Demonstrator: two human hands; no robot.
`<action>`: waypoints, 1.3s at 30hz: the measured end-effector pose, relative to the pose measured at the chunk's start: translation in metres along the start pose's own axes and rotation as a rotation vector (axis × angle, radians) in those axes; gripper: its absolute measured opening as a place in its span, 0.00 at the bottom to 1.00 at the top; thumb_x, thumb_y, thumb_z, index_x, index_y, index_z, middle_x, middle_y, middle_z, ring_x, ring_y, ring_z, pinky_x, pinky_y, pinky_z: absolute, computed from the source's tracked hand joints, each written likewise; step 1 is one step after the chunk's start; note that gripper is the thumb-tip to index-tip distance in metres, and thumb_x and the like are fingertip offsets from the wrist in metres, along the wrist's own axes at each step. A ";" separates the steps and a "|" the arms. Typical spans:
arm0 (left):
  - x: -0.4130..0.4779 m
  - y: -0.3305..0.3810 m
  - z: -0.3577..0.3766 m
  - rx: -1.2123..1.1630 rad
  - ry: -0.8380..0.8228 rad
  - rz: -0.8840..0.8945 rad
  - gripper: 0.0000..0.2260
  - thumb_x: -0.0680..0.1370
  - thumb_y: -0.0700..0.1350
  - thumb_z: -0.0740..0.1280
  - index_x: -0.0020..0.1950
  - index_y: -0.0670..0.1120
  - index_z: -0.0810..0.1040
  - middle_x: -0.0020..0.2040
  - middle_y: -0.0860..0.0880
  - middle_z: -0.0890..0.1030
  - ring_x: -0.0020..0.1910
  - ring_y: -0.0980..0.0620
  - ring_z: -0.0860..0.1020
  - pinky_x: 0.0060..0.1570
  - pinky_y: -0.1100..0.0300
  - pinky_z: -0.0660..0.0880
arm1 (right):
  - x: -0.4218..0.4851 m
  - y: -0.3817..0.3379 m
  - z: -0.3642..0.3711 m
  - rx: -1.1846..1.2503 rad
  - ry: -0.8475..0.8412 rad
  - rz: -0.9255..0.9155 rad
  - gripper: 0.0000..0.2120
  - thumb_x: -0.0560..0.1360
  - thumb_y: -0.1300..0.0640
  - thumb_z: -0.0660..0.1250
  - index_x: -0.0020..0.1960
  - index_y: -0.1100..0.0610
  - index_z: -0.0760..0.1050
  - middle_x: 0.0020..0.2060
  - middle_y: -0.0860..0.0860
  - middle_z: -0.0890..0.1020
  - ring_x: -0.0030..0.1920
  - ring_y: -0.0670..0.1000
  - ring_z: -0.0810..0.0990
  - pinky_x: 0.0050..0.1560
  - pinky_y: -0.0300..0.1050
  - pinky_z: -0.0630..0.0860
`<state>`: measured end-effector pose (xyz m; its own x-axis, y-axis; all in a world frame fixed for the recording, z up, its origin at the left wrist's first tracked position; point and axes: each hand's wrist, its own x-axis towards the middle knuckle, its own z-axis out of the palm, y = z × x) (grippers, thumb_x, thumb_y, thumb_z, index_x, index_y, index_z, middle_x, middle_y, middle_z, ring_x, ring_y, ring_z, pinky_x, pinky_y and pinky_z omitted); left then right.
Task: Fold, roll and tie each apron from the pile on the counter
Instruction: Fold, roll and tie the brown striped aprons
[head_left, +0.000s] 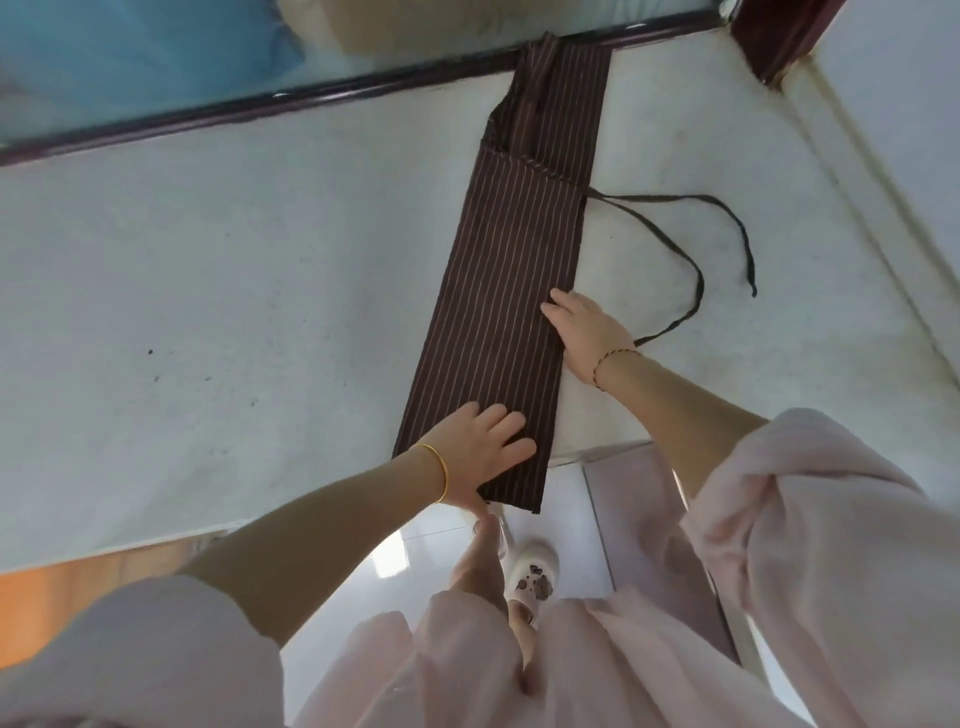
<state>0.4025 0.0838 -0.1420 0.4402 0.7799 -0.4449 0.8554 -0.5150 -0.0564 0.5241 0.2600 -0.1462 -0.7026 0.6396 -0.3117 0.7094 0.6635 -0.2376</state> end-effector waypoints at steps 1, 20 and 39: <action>-0.003 0.003 0.005 0.056 0.021 0.000 0.38 0.69 0.62 0.69 0.70 0.49 0.55 0.67 0.44 0.61 0.59 0.46 0.66 0.53 0.53 0.69 | -0.001 0.000 0.000 0.007 -0.002 0.006 0.32 0.76 0.71 0.58 0.77 0.57 0.52 0.77 0.53 0.50 0.76 0.54 0.48 0.74 0.47 0.54; 0.016 -0.083 -0.171 -1.525 -0.469 -0.123 0.18 0.74 0.25 0.58 0.59 0.40 0.74 0.52 0.46 0.82 0.53 0.50 0.81 0.52 0.58 0.77 | -0.038 0.024 -0.039 0.433 -0.052 0.003 0.10 0.77 0.64 0.60 0.52 0.70 0.76 0.48 0.61 0.80 0.49 0.59 0.77 0.53 0.51 0.73; 0.181 -0.270 -0.134 -0.570 0.342 -0.648 0.14 0.80 0.37 0.55 0.65 0.41 0.68 0.52 0.39 0.77 0.46 0.43 0.76 0.45 0.51 0.72 | 0.016 0.042 -0.042 1.054 -0.282 0.620 0.20 0.81 0.48 0.53 0.45 0.59 0.77 0.42 0.51 0.80 0.40 0.48 0.78 0.42 0.38 0.75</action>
<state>0.2876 0.4117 -0.0878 -0.1921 0.9633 -0.1873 0.9276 0.2405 0.2859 0.5406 0.3142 -0.1222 -0.2914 0.5411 -0.7889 0.7058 -0.4350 -0.5591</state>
